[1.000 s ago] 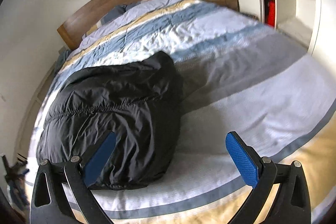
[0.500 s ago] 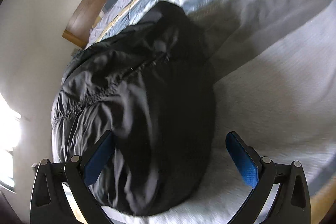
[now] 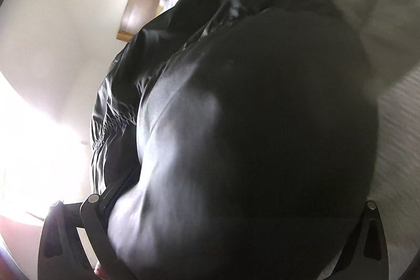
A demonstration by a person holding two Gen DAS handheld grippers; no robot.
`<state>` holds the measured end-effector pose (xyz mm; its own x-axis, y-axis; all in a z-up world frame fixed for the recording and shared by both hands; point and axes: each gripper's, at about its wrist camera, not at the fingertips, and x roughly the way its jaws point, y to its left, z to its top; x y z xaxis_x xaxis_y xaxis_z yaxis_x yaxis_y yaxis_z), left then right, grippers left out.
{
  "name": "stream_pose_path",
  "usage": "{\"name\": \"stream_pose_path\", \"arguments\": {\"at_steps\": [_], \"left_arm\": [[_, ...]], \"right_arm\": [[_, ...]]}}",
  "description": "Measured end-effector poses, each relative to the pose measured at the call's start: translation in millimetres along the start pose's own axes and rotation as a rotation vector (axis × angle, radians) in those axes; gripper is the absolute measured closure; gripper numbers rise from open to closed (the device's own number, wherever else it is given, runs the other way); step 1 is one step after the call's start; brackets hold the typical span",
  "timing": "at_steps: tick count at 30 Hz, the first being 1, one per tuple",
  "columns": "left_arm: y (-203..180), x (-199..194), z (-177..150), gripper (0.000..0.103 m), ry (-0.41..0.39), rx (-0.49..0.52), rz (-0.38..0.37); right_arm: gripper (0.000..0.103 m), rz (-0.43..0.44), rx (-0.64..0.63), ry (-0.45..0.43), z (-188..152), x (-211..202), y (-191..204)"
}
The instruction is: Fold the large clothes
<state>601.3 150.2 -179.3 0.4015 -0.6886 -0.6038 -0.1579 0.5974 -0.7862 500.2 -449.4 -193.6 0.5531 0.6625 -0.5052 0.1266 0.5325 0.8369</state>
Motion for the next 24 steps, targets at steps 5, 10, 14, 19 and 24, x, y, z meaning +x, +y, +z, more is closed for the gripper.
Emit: {"name": "stream_pose_path", "arguments": {"at_steps": [5, 10, 14, 19, 24], "left_arm": [[-25, 7, -12, 0.035, -0.065, 0.044, 0.014], [-71, -1, -20, 0.078, -0.095, 0.127, -0.024], [-121, -25, -24, 0.084, -0.144, 0.207, -0.088], [-185, -65, -44, 0.084, -0.178, 0.325, -0.152], [-199, -112, -78, 0.084, -0.202, 0.376, -0.190]], "right_arm": [[0.002, -0.039, -0.005, 0.005, 3, 11, 9], [0.047, -0.018, -0.085, -0.026, 4, 4, 46], [0.062, -0.036, -0.226, -0.057, 7, -10, 101], [0.067, -0.021, -0.394, -0.091, -4, -35, 174], [0.067, 0.020, -0.475, -0.109, -29, -67, 215]]}}
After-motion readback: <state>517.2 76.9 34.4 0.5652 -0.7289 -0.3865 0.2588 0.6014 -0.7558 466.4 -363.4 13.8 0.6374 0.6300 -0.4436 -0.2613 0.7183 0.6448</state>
